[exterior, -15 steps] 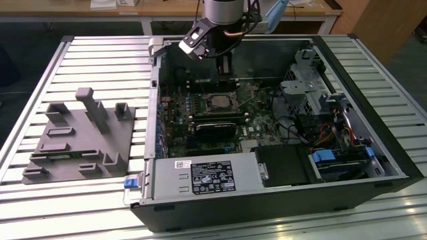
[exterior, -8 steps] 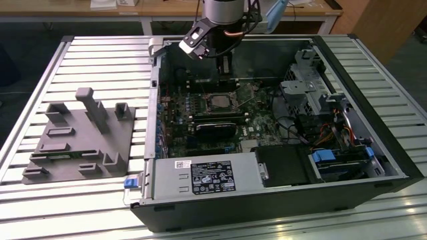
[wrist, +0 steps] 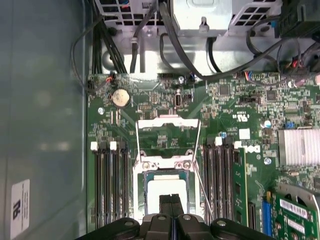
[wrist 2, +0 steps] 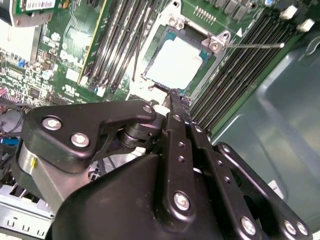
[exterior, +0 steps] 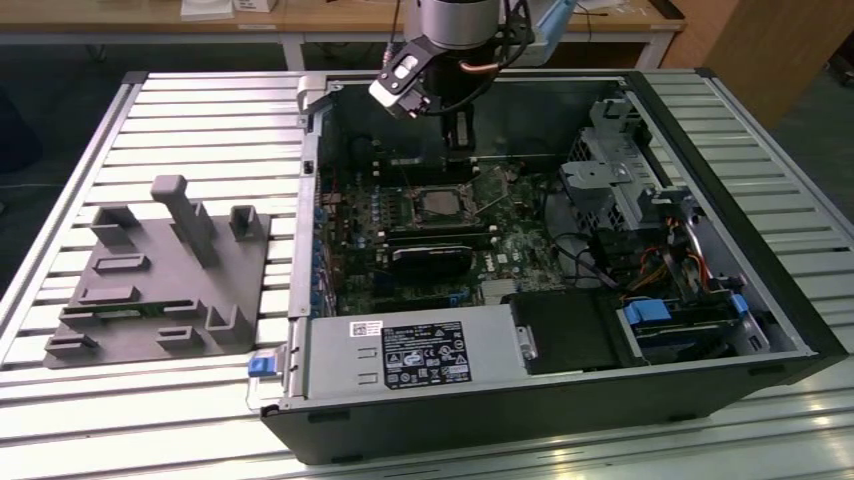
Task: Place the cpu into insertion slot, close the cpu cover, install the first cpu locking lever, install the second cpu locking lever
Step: 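Close the cpu cover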
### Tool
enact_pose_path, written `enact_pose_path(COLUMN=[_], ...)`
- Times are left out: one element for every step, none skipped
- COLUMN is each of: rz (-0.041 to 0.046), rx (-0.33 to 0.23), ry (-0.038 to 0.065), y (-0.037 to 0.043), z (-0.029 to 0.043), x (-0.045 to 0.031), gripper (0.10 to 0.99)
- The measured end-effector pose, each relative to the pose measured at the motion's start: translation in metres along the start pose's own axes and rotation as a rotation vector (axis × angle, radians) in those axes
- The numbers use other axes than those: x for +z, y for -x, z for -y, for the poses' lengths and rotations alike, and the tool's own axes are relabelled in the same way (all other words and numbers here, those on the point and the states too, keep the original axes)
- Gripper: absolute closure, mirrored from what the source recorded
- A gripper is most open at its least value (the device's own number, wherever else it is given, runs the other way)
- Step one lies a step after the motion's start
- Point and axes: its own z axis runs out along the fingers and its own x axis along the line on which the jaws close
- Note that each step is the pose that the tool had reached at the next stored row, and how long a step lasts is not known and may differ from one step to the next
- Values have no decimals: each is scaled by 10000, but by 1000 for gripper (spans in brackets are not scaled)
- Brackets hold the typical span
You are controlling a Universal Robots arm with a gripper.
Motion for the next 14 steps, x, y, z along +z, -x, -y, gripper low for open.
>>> enact_pose_path(rz=[1, 0, 1, 1, 0, 1, 1, 1, 1, 1, 1, 1, 1, 0], rx=[0, 0, 1, 0, 1, 1, 1, 1, 1, 0, 0, 0, 1, 1], ry=[-1, 0, -1, 0, 0, 0, 0, 0, 0, 0, -1, 0, 0, 0], y=[0, -1, -2, -2, -2, -3, -3, -4, -4, -4, -5, -5, -5, -6], z=[-12, -25, -38, -49, -58, -67, -78, -87, -96, -103, -111, -120, -128, -137], x=[1, 2, 2, 3, 4, 5, 5, 6, 7, 7, 8, 8, 9, 10], gripper=[980, 980, 980, 980, 980, 980, 980, 980, 980, 980, 980, 980, 980, 980])
